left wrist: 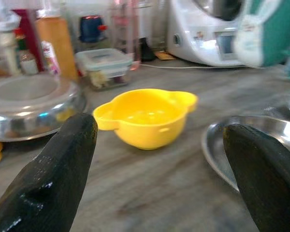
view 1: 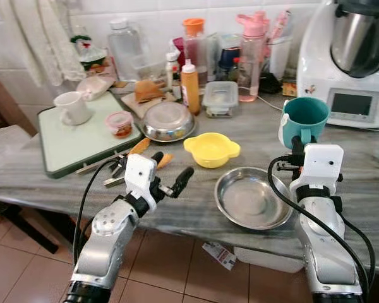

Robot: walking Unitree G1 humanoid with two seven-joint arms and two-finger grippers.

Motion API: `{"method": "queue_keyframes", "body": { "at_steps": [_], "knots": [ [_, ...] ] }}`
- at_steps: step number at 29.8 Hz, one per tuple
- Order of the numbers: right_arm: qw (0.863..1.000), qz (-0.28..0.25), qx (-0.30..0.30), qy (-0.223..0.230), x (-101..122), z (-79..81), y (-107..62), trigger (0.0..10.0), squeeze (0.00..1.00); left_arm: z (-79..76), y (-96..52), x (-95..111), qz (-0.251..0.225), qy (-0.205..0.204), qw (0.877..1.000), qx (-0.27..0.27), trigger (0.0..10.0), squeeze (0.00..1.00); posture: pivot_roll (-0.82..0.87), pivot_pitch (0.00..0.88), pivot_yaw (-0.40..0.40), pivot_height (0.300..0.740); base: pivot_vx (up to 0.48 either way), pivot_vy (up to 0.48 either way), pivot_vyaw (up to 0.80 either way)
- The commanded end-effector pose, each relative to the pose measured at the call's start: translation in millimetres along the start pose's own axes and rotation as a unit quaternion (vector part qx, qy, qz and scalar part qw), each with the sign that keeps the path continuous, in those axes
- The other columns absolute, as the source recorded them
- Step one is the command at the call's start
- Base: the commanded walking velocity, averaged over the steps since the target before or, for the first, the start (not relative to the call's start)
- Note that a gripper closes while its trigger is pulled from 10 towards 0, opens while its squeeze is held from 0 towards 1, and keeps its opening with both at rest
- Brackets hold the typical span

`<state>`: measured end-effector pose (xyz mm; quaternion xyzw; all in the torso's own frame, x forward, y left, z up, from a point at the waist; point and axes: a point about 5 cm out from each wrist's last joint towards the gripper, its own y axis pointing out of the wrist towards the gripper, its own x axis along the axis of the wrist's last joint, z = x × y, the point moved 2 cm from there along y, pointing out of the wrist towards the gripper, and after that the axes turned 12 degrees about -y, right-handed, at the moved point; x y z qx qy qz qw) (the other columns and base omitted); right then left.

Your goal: Setting the table

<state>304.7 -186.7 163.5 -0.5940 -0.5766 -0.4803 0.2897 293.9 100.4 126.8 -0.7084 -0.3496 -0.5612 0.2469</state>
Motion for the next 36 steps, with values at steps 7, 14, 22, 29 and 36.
{"method": "queue_keyframes", "body": {
  "at_steps": [7, 14, 22, 29, 36],
  "knots": [
    [1.000, -0.001, 0.003, -0.004, 5.4, -6.0, 3.0, 10.0, 0.00, -16.2, -16.6, 8.0, 0.053, -0.018, 0.992, -0.110, 10.0, 0.00, -0.09, 0.011, 0.077, 0.740, 0.000, 0.000, 0.00],
    [0.998, 0.023, 0.051, 0.033, -2.9, -0.5, 9.8, 10.0, 0.00, -32.1, -18.1, 4.8, 0.097, -0.039, 0.978, -0.181, 10.0, 0.00, -0.10, 0.042, 0.084, 0.740, 0.000, 0.000, 0.00],
    [0.994, 0.031, 0.091, 0.042, -8.4, 10.4, 24.3, 10.0, 0.00, -40.3, -17.2, 6.2, 0.103, -0.049, 0.975, -0.192, 10.0, 0.00, -0.09, 0.058, 0.082, 0.740, 0.000, 0.000, 0.00],
    [0.992, 0.049, 0.104, 0.061, -16.3, 18.4, 31.3, 10.0, 0.00, -39.7, -16.7, 7.6, 0.100, -0.053, 0.976, -0.187, 10.0, 0.00, -0.08, 0.058, 0.081, 0.740, 0.000, 0.000, 0.00],
    [0.989, 0.055, 0.119, 0.070, -19.7, 28.6, 28.1, 10.0, 0.00, -40.1, -17.1, 6.6, 0.103, -0.054, 0.976, -0.186, 10.0, 0.00, -0.07, 0.057, 0.079, 0.740, 0.000, 0.000, 0.00]
  ]
}}
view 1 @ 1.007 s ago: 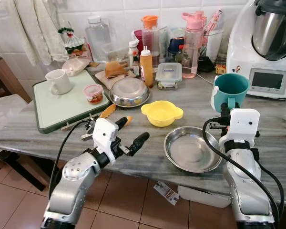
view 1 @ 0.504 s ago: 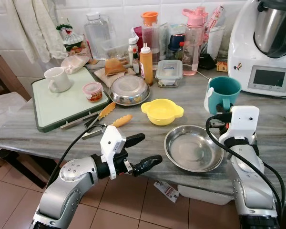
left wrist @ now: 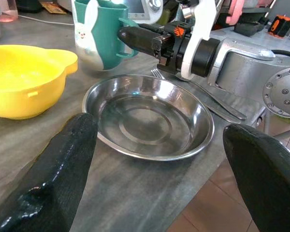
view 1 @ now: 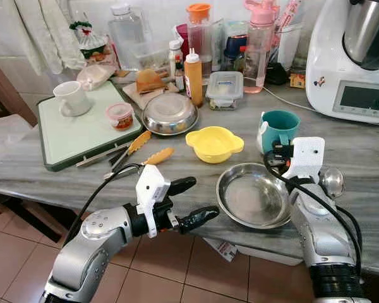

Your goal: Setting the table

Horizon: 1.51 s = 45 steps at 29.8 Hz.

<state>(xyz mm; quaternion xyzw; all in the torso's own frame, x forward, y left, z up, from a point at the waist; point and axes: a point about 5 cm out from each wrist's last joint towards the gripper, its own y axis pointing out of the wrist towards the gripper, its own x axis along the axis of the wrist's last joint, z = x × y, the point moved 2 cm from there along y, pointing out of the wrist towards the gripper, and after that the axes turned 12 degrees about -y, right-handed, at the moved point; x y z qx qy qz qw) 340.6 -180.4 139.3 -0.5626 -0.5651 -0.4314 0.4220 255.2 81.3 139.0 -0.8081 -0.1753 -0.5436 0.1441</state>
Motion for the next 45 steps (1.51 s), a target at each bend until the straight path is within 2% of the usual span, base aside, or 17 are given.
{"method": "queue_keyframes", "body": {
  "at_steps": [1, 14, 15, 16, 17, 30, 45],
  "knots": [
    [1.000, -0.010, 0.010, 0.003, 2.5, 6.6, -0.2, 10.0, 0.00, 0.7, -0.9, 4.1, -0.001, 0.007, 1.000, 0.004, 10.0, 0.00, -0.07, 0.057, 0.079, 0.740, 0.000, 0.000, 0.00],
    [1.000, 0.009, 0.017, 0.002, -11.9, 11.3, -12.7, 10.0, 0.00, 2.2, 1.7, 4.2, 0.000, 0.008, 1.000, 0.001, 10.0, 0.00, -0.08, 0.051, 0.081, 0.740, 0.000, 0.000, 0.00],
    [1.000, 0.009, 0.017, 0.002, -12.2, 11.2, -12.8, 10.0, 0.07, 2.4, 1.8, 4.0, -0.001, 0.008, 1.000, 0.001, 10.0, 0.00, -0.08, 0.050, 0.083, 0.740, 0.000, 0.000, 0.00],
    [1.000, 0.008, 0.016, 0.000, -12.1, 10.5, -12.6, 10.0, 0.87, 2.5, 2.0, 3.9, -0.001, 0.008, 1.000, 0.001, 10.0, 0.00, -0.08, 0.049, 0.082, 0.740, 0.000, 0.000, 0.00],
    [1.000, 0.007, 0.015, 0.000, -11.7, 9.8, -12.2, 10.0, 1.00, 2.5, 2.2, 3.7, -0.001, 0.007, 1.000, 0.001, 10.0, 0.00, -0.08, 0.048, 0.081, 0.740, 0.000, 0.000, 0.00],
    [1.000, -0.019, 0.015, -0.020, -1.9, 8.3, -8.3, 10.0, 1.00, 4.0, 2.2, 4.3, -0.003, 0.007, 1.000, 0.002, 10.0, 0.00, -0.07, 0.029, 0.084, 0.740, 0.000, 0.000, 0.00],
    [0.995, -0.074, -0.016, -0.057, 21.7, -6.6, -12.2, 10.0, 1.00, 7.4, 3.5, 18.3, -0.032, 0.016, 0.999, 0.025, 10.0, 0.00, -0.07, 0.024, 0.083, 0.740, 0.000, 0.000, 0.00]
  ]
}}
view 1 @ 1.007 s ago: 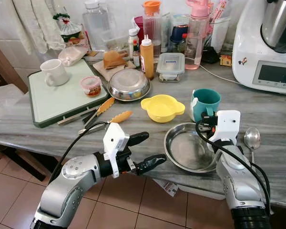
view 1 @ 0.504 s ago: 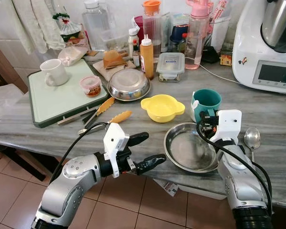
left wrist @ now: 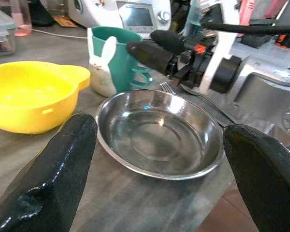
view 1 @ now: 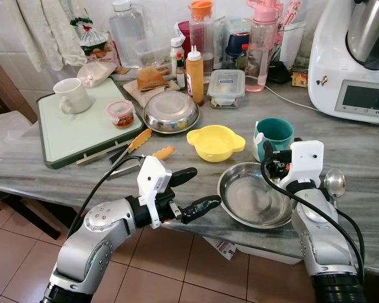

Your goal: Setting the table

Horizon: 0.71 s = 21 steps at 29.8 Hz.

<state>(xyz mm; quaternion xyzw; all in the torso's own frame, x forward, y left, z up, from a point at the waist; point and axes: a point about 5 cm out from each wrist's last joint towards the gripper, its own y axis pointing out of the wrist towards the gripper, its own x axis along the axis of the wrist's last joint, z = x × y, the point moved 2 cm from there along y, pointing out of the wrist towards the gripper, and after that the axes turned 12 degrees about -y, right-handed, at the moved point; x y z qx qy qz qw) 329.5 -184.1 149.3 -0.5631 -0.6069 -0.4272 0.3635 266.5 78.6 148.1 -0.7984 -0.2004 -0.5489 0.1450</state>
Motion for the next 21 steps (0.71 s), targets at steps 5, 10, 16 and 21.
{"method": "queue_keyframes", "body": {
  "at_steps": [5, 10, 16, 21],
  "knots": [
    [0.998, -0.056, -0.021, -0.023, 27.2, -8.9, -9.7, 10.0, 1.00, 20.1, -10.8, 12.0, -0.034, 0.019, 0.995, 0.091, 10.0, 0.00, -0.08, 0.026, 0.091, 0.740, 0.000, 0.000, 0.00],
    [0.996, -0.075, -0.021, -0.034, 38.1, -5.5, -24.7, 10.0, 1.00, 45.1, -28.4, 31.9, -0.106, 0.037, 0.974, 0.197, 10.0, 0.00, -0.07, 0.019, 0.076, 0.740, 0.000, 0.000, 0.00],
    [0.995, -0.080, -0.019, -0.053, 41.9, -2.3, -45.9, 10.0, 1.00, 57.2, -52.5, 25.6, -0.136, 0.057, 0.934, 0.326, 10.0, 0.00, -0.06, 0.000, 0.054, 0.740, 0.000, 0.000, 0.00],
    [0.997, -0.057, -0.008, -0.055, 29.7, 1.4, -56.4, 10.0, 1.00, 56.9, -65.4, 3.9, -0.125, 0.052, 0.914, 0.381, 10.0, 0.00, -0.06, 0.000, 0.050, 0.740, 0.000, 0.000, 0.00]
  ]
}}
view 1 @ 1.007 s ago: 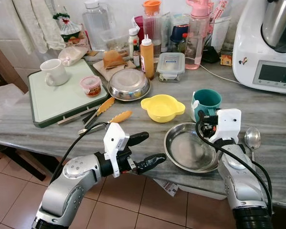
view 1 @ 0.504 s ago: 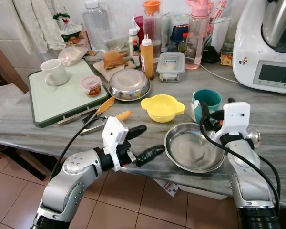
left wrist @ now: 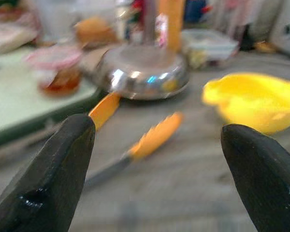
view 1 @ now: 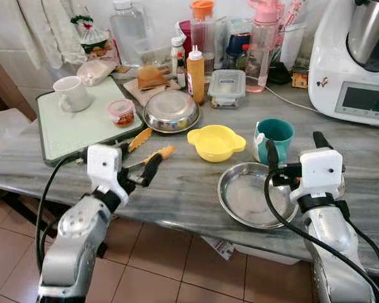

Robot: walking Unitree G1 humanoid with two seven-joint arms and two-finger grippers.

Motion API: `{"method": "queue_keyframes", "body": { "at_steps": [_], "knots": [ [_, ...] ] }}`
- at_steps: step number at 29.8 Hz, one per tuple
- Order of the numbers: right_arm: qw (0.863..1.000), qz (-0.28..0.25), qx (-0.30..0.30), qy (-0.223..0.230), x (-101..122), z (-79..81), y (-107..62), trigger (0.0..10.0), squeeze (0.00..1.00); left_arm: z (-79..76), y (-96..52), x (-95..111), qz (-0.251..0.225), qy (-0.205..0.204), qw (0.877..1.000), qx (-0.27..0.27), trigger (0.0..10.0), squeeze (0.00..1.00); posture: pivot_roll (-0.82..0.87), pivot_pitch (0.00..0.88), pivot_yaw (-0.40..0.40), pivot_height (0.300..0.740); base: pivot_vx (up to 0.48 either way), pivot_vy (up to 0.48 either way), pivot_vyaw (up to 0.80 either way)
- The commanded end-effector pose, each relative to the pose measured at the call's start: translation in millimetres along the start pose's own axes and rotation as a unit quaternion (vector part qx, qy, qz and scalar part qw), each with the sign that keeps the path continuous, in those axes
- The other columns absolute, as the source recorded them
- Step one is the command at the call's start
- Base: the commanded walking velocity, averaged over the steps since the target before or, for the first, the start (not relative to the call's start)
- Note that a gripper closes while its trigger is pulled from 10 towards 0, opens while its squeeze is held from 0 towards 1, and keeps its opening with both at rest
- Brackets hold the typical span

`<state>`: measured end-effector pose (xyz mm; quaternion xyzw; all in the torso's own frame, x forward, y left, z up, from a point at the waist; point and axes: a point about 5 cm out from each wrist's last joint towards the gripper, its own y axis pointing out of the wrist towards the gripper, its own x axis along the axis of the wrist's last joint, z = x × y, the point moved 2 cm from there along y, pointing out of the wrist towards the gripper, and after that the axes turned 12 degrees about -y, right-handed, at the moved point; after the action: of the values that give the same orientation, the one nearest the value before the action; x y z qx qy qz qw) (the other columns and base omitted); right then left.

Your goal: Setting the table

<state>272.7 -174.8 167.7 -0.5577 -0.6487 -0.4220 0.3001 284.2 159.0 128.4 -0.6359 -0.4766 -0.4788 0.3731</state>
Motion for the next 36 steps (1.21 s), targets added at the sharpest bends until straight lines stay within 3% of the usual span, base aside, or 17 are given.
{"method": "queue_keyframes", "body": {
  "at_steps": [1, 2, 3, 4, 5, 6, 11, 13, 36],
  "knots": [
    [1.000, 0.000, 0.008, -0.002, 0.8, 2.8, -4.1, 10.0, 0.95, 1.4, -5.7, -0.9, -0.005, 0.019, 1.000, 0.013, 10.0, 0.00, -0.06, 0.000, 0.044, 0.740, 0.000, 0.000, 0.00],
    [1.000, 0.000, 0.008, -0.002, 0.8, 2.8, -4.1, 10.0, 0.95, 1.4, -5.7, -0.9, -0.005, 0.019, 1.000, 0.013, 10.0, 0.00, -0.06, 0.000, 0.044, 0.740, 0.000, 0.000, 0.00],
    [1.000, 0.008, 0.013, -0.006, -2.1, 5.4, -6.7, 10.0, 0.52, 4.6, -9.8, -6.2, 0.001, 0.035, 0.999, 0.026, 10.0, 0.00, -0.06, 0.000, 0.041, 0.740, 0.000, 0.000, 0.00],
    [1.000, 0.010, 0.014, -0.007, -2.3, 6.3, -7.5, 10.0, 0.52, 6.1, -11.0, -7.3, 0.001, 0.041, 0.999, 0.032, 10.0, 0.00, -0.06, 0.000, 0.041, 0.740, 0.000, 0.000, 0.00],
    [1.000, 0.010, 0.015, -0.007, -1.2, 7.2, -7.6, 10.0, 0.19, 8.7, -11.1, -7.7, 0.001, 0.042, 0.998, 0.036, 10.0, 0.00, -0.06, 0.000, 0.039, 0.740, 0.000, 0.000, 0.00],
    [1.000, 0.008, 0.017, -0.007, 0.2, 8.4, -7.4, 10.0, 0.06, 12.2, -10.5, -7.6, 0.000, 0.044, 0.998, 0.044, 10.0, 0.00, -0.07, 0.000, 0.039, 0.740, 0.000, 0.000, 0.00],
    [1.000, 0.003, 0.018, -0.010, 2.3, 9.1, -3.2, 10.0, 0.06, 13.3, -6.8, -6.8, -0.007, 0.058, 0.997, 0.052, 10.0, 0.00, -0.07, 0.000, 0.041, 0.740, 0.000, 0.000, 0.21],
    [1.000, 0.004, 0.016, -0.009, 1.4, 8.4, -2.4, 10.0, 0.00, 11.4, -5.7, -7.2, -0.007, 0.059, 0.997, 0.048, 10.0, 0.00, -0.07, 0.000, 0.041, 0.740, 0.000, 0.000, 0.57],
    [1.000, 0.017, 0.013, 0.001, -2.7, 10.6, -4.6, 10.0, 0.00, 11.3, 0.3, -9.4, -0.001, 0.069, 0.997, 0.041, 10.0, 0.00, -0.07, 0.000, 0.057, 0.740, 0.000, 0.000, 0.02]
  ]
}}
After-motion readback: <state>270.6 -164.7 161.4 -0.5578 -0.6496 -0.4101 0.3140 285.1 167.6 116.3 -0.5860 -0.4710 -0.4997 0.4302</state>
